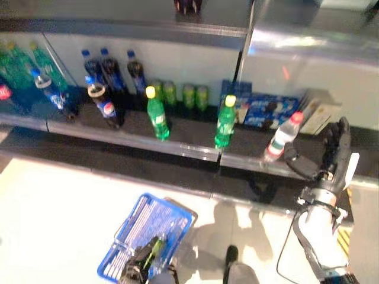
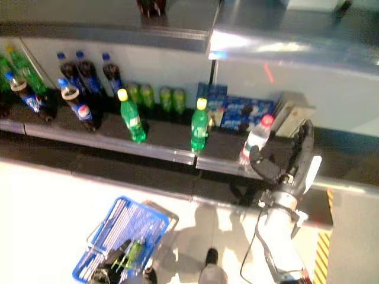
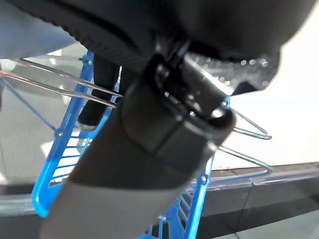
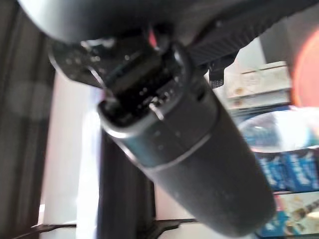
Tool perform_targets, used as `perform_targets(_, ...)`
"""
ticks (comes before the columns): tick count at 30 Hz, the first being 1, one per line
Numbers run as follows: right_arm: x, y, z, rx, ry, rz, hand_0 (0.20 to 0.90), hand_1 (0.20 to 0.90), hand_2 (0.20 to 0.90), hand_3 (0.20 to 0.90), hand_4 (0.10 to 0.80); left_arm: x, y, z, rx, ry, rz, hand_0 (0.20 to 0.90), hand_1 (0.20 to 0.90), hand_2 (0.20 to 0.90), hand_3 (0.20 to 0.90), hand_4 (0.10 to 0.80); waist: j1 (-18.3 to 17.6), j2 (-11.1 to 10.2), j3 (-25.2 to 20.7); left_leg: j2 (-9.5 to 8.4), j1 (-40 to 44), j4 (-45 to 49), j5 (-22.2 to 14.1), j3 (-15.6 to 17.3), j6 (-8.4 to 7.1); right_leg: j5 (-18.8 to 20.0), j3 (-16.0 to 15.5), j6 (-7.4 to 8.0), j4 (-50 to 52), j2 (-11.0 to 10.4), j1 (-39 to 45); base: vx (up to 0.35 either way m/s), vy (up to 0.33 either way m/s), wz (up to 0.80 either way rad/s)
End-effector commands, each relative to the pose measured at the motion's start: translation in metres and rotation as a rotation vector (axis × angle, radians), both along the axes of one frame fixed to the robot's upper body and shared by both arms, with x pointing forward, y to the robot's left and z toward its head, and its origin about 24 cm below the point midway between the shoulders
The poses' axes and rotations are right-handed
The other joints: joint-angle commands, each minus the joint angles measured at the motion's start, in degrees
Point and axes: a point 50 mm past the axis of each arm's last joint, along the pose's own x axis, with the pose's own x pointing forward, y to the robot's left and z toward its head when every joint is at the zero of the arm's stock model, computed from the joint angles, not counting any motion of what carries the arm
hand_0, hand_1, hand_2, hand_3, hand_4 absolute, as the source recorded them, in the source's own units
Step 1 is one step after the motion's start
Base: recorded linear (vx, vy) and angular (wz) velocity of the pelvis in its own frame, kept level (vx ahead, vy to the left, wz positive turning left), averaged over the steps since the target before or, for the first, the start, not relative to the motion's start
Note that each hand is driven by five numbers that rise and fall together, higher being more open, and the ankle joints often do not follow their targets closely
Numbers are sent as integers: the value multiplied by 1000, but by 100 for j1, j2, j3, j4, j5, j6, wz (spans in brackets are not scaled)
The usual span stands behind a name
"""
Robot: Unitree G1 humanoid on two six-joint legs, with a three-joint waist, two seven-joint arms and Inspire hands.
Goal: Pick up the drink and place into the basket.
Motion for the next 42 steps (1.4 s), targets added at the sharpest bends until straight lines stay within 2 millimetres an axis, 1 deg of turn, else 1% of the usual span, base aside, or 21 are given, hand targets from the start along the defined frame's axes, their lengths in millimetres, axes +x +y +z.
perform_targets(1,5,4,62,-61,-330,0,900,900,900,900,800,-13,12,1,41,-3,20,300,300,300,200,100,93,30,145,31,-280,422,-108,-293,128,-676,-116,101,811,-87,-26,-144,-13,2)
perform_targets(2,10,4,70,-62,-357,-12,900,900,900,900,800,-4,11,5,38,-39,11,300,300,300,200,100,103,60,337,22,-464,559,-106,-332,134,-684,-101,91,938,-106,-193,-145,-16,1)
perform_targets(3,11,3,71,-60,-362,-15,900,900,900,900,800,-3,11,5,39,-44,9,300,300,300,200,100,104,65,365,20,-498,580,-101,-338,135,-680,-98,88,957,-107,-225,-155,-18,1)
perform_targets(4,15,2,78,-55,-384,-31,900,900,900,900,800,4,10,8,38,-63,5,300,300,300,200,100,110,88,501,4,-656,685,-80,-366,132,-665,-84,70,1020,-112,-348,-88,-13,0)
perform_targets(7,22,0,87,-65,-417,-75,900,900,900,900,800,11,9,11,32,-83,9,300,300,300,200,100,124,133,673,-9,-839,774,-41,-391,119,-653,-84,36,1088,-111,-498,-96,-14,-2)
perform_targets(8,27,0,93,-55,-438,-101,900,900,900,900,800,16,8,13,26,-100,8,300,300,300,200,100,149,167,807,-13,-946,826,-8,-412,108,-650,-90,5,1133,-117,-577,-73,-15,-3)
perform_targets(12,33,-2,105,-32,-477,-135,900,900,900,900,800,23,7,16,18,-129,-2,300,300,300,200,100,206,227,984,-57,-1158,921,24,-476,110,-650,-102,-31,1229,-134,-756,-70,-19,-7)
perform_targets(15,36,0,112,-36,-504,-138,900,900,900,900,800,26,4,19,0,-157,-5,300,300,300,200,100,223,326,1096,-92,-1250,929,88,-507,105,-646,-87,-59,1278,-130,-857,-42,20,1)
perform_targets(19,42,0,123,-54,-520,-132,900,900,900,900,800,31,0,21,-18,-183,-13,300,300,300,200,100,242,456,1196,-135,-1326,897,173,-501,94,-658,-61,-93,1298,-135,-939,-19,37,-1)
perform_targets(24,48,1,133,-36,-538,-123,900,900,900,900,800,39,-1,25,-22,-200,-31,300,300,300,200,100,279,515,1298,-141,-1454,950,226,-510,94,-657,-70,-108,1364,-149,-1049,-11,-22,-2)
perform_targets(28,56,3,151,-30,-570,-107,900,900,900,900,800,44,-4,27,-33,-212,-48,300,300,300,200,100,332,606,1391,-151,-1536,897,313,-536,72,-646,-84,-132,1359,-133,-1126,-5,-9,-2)
perform_targets(32,62,3,162,-23,-582,-123,900,900,900,900,800,45,-5,28,-34,-219,-59,300,300,300,200,100,393,654,1391,-142,-1647,882,353,-539,60,-653,-99,-149,1387,-138,-1241,1,-11,-2)
perform_targets(34,66,-2,172,-19,-584,-154,900,900,900,900,800,48,-4,30,-32,-227,-70,300,300,300,200,100,446,691,1392,-147,-1745,883,382,-540,52,-657,-120,-161,1407,-143,-1331,-5,-42,0)
perform_targets(42,80,-14,190,9,-554,-189,900,900,900,900,800,55,-1,35,-31,-243,-100,300,300,300,200,100,533,775,1392,-152,-1902,851,450,-553,48,-653,-110,-174,1444,-138,-1500,0,0,0)
